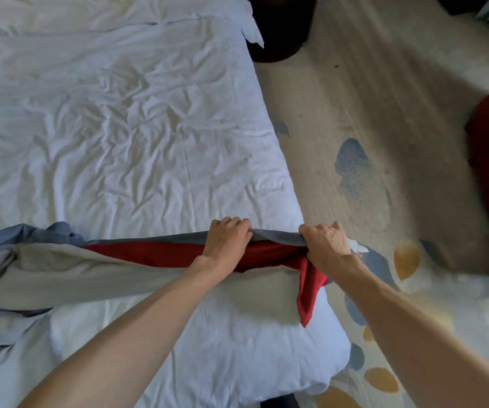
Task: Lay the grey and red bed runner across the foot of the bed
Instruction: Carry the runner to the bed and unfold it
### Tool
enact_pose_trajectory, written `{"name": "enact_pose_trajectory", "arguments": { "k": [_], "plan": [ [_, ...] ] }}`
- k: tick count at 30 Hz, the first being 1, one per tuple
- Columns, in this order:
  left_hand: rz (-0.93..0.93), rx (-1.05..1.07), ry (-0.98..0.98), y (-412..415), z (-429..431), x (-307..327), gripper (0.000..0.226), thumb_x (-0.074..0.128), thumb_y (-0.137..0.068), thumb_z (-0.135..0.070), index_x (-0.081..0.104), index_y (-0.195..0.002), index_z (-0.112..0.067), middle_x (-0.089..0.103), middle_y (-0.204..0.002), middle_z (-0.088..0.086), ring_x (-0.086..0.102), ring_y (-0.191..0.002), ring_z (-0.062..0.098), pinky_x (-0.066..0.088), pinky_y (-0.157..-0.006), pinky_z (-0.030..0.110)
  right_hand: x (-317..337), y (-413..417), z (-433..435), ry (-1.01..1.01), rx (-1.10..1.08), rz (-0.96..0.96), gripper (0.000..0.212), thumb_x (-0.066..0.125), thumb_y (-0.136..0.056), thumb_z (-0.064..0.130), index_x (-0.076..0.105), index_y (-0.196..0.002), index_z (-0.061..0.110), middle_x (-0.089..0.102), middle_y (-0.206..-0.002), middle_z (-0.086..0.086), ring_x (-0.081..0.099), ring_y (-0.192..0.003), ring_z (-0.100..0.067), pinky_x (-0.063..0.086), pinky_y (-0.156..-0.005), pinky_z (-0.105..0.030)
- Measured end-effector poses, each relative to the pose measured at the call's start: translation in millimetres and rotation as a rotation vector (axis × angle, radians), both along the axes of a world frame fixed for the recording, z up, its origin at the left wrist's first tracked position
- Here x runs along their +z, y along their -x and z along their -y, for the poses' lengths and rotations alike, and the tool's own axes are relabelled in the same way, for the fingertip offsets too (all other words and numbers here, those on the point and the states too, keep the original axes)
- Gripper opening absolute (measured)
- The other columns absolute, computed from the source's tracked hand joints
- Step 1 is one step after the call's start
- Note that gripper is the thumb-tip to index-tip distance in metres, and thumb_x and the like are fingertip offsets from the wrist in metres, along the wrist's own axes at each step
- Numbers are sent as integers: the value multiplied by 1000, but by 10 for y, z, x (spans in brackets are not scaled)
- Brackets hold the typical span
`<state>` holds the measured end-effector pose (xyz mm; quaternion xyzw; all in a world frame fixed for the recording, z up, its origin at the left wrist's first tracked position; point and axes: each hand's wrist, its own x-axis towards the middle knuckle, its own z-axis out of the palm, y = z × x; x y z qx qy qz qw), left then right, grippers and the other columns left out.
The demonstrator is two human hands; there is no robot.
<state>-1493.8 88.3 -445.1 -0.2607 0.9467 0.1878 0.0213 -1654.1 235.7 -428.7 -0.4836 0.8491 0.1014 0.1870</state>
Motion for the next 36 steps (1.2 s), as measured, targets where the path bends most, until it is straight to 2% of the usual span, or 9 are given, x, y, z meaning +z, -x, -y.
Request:
{"name": "enact_pose_trajectory", "arguments": {
  "k": [3,6,9,12,15,22,27,30,36],
  "plan": [
    [72,24,-14,29,68,-226,17,40,-98,-22,56,-97,-14,63,-95,1,55,-90,21,39,-82,36,-231,26,85,-9,1,56,24,50,-75,1,42,-85,21,59,-80,1,60,-84,-24,33,-84,-36],
    [99,49,-9,2,169,-381,18,41,-99,-22,56,-99,-13,63,-97,2,55,-91,22,39,-84,36,-404,94,218,80,-79,180,29,52,-75,1,51,-97,19,59,-93,-1,58,-89,-24,34,-84,-37],
    [105,38,3,24,304,-488,19,42,-99,-21,58,-105,-13,62,-102,3,54,-96,22,38,-86,35,-518,191,361,175,-113,234,27,59,-82,14,57,-108,20,58,-100,-1,56,-92,-23,34,-84,-36],
    [115,40,22,113,479,-573,20,43,-98,-20,60,-108,-14,61,-104,2,53,-98,21,38,-88,34,-600,258,506,238,-121,269,21,60,-86,27,61,-105,18,59,-99,-1,56,-90,-22,34,-85,-36],
    [106,47,31,246,674,-643,20,43,-98,-19,62,-104,-14,62,-103,2,53,-97,21,38,-88,35,-674,346,668,250,-132,258,18,51,-90,22,61,-103,16,61,-98,-3,55,-91,-23,34,-87,-36],
    [126,156,116,417,1002,-792,18,48,-96,-23,61,-105,-15,58,-104,3,52,-98,23,37,-86,36,-903,403,1085,244,-168,85,33,44,-86,4,53,-117,15,55,-111,-7,49,-102,-27,33,-92,-38],
    [256,164,174,229,952,-929,37,55,-91,-32,50,-124,-17,49,-119,6,49,-107,25,36,-90,39,-1076,205,1092,151,-265,65,58,49,-92,18,23,-143,11,24,-148,-21,25,-137,-35,24,-110,-45],
    [239,174,185,122,950,-883,45,57,-90,-34,45,-130,-17,49,-122,7,49,-110,26,36,-92,40,-1044,165,1074,160,-254,104,60,49,-93,28,22,-145,11,15,-153,-22,15,-142,-35,20,-113,-46],
    [176,223,145,-132,963,-548,37,49,-95,-28,49,-129,-16,49,-123,6,49,-110,26,37,-95,40,-748,-73,1207,269,-134,143,46,48,-93,27,43,-136,13,30,-149,-18,36,-131,-33,26,-107,-42]
  ]
}}
